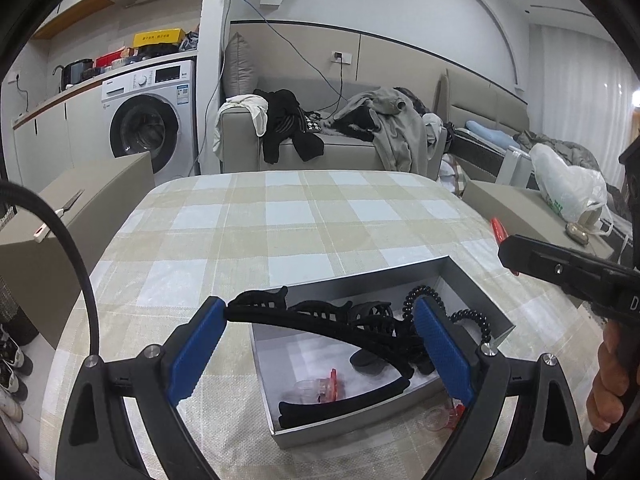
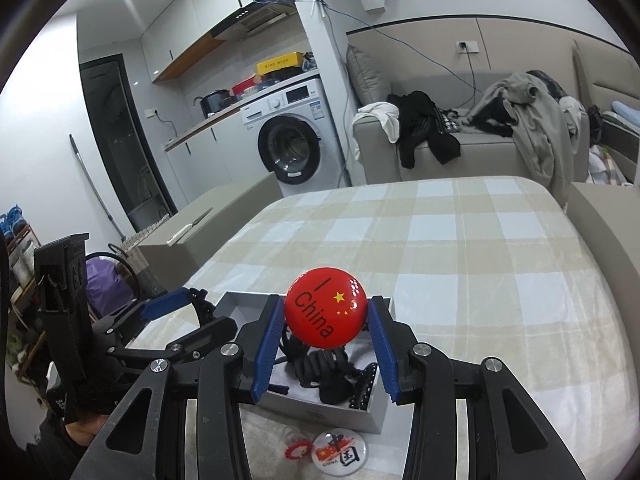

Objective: Organize jewelry
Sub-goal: 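Carry the black clip and red badge into the grey box and open both tools, then withdraw both open tools from the box, then grasp the white China badge with the right tool, then grasp the clear plastic ring with red clip using the left tool while the right tool holds the badge, then carry the clear ring and white badge into the grey box and open both tools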

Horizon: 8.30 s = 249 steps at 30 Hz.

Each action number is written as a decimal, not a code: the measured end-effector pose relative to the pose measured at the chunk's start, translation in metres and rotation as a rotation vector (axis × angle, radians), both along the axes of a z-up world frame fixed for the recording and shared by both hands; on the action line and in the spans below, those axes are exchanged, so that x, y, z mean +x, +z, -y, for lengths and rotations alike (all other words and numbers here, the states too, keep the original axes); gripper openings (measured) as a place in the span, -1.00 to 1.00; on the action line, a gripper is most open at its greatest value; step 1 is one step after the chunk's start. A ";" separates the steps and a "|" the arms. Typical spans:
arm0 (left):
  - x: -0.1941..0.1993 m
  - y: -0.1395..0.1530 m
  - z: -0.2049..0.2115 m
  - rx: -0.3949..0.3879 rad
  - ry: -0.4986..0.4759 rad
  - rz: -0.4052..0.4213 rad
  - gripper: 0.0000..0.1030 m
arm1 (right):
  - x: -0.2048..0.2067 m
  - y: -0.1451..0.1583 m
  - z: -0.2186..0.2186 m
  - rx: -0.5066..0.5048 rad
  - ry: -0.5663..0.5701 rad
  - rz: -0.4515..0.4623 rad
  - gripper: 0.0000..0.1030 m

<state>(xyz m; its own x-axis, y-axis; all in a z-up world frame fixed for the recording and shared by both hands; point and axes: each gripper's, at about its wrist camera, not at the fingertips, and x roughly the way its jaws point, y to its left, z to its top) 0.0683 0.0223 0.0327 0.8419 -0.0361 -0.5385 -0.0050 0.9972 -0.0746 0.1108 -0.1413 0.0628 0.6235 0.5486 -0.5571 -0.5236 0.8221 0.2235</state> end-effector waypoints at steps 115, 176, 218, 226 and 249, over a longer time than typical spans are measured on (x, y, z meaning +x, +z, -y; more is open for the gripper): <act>-0.044 -0.036 0.032 -0.005 -0.072 -0.101 0.97 | -0.025 -0.080 0.011 -0.417 -0.005 -0.170 1.00; -0.046 -0.036 0.032 -0.004 -0.074 -0.103 0.97 | -0.038 -0.083 -0.014 -0.444 0.123 -0.141 -0.19; -0.021 -0.051 0.074 0.073 -0.296 -0.273 -0.54 | -0.037 -0.051 0.020 -0.284 0.101 -0.114 -0.19; -0.027 -0.044 0.072 0.054 -0.287 -0.217 -0.54 | -0.039 -0.047 0.021 -0.260 0.102 -0.097 -0.19; -0.038 0.005 0.037 -0.063 -0.144 0.000 -0.54 | -0.045 0.002 0.025 -0.059 0.072 0.040 -0.19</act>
<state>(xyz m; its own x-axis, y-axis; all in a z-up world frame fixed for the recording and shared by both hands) 0.0306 -0.0145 0.0380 0.8256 -0.1902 -0.5313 0.1378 0.9809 -0.1371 0.0656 -0.1662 0.0645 0.6061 0.5599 -0.5650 -0.5893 0.7932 0.1538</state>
